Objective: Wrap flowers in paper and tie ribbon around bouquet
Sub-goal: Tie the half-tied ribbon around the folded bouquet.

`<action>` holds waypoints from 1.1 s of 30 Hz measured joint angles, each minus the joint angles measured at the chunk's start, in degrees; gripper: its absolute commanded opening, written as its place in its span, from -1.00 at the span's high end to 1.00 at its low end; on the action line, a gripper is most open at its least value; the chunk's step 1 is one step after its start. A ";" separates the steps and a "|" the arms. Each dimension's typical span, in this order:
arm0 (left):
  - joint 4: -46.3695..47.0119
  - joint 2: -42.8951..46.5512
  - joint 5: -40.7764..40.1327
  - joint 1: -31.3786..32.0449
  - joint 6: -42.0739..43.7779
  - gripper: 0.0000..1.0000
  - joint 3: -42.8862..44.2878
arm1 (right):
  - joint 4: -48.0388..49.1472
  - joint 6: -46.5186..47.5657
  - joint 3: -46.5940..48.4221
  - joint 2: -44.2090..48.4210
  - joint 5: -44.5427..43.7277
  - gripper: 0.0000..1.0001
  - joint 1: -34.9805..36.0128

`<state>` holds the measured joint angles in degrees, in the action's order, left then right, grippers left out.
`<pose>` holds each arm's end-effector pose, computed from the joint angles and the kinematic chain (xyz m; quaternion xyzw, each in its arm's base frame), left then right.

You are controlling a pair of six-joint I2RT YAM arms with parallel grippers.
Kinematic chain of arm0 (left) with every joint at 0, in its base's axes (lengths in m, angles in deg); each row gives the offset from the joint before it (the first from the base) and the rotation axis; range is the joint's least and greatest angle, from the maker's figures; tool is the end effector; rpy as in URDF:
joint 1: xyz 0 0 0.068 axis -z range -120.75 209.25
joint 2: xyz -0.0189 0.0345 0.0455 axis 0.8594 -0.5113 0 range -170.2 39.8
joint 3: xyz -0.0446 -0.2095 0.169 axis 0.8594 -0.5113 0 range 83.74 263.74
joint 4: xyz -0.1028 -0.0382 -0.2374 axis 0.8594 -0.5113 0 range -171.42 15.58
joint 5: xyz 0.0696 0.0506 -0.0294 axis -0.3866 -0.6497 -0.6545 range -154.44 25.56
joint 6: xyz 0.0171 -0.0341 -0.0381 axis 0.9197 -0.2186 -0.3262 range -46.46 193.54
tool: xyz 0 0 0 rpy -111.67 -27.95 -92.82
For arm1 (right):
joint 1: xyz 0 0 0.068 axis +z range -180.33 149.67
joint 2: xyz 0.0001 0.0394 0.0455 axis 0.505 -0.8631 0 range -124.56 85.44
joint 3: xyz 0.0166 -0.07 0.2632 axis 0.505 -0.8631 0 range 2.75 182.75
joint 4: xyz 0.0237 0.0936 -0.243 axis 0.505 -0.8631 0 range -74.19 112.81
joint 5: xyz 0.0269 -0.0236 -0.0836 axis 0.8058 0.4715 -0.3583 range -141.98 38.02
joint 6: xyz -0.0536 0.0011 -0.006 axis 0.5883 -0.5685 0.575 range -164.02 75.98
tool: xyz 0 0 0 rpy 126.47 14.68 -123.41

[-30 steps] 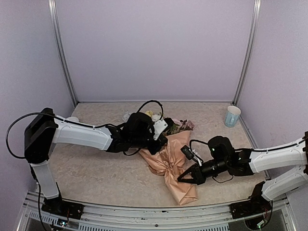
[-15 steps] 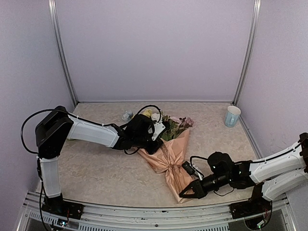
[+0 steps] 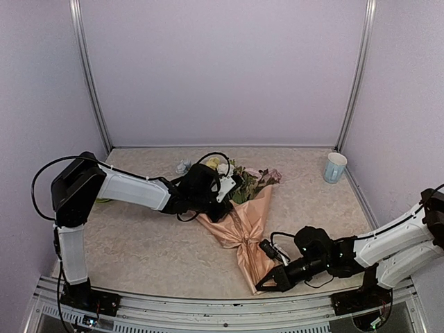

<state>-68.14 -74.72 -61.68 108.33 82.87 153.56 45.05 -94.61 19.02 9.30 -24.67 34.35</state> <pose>0.2815 -0.3274 0.1560 0.4483 0.7806 -0.1683 0.4017 0.0773 0.2016 0.1235 -0.2103 0.8526 0.4756 0.0506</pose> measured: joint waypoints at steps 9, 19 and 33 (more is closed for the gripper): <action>-0.72 0.00 1.99 -0.76 0.15 1.00 -0.02 | 1.95 -1.79 -0.33 -1.05 -0.92 1.00 1.62; -1.01 0.00 3.39 -1.01 0.20 1.00 -0.42 | 2.36 -2.47 1.22 -2.89 -2.10 1.00 4.28; -0.37 1.84 5.38 -1.95 0.17 1.00 -3.32 | -5.22 1.38 8.26 -5.44 -2.69 1.00 6.58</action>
<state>-68.51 -72.89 -56.30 106.38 83.04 150.24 39.83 -93.23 27.28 3.85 -27.36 40.93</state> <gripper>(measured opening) 0.007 0.006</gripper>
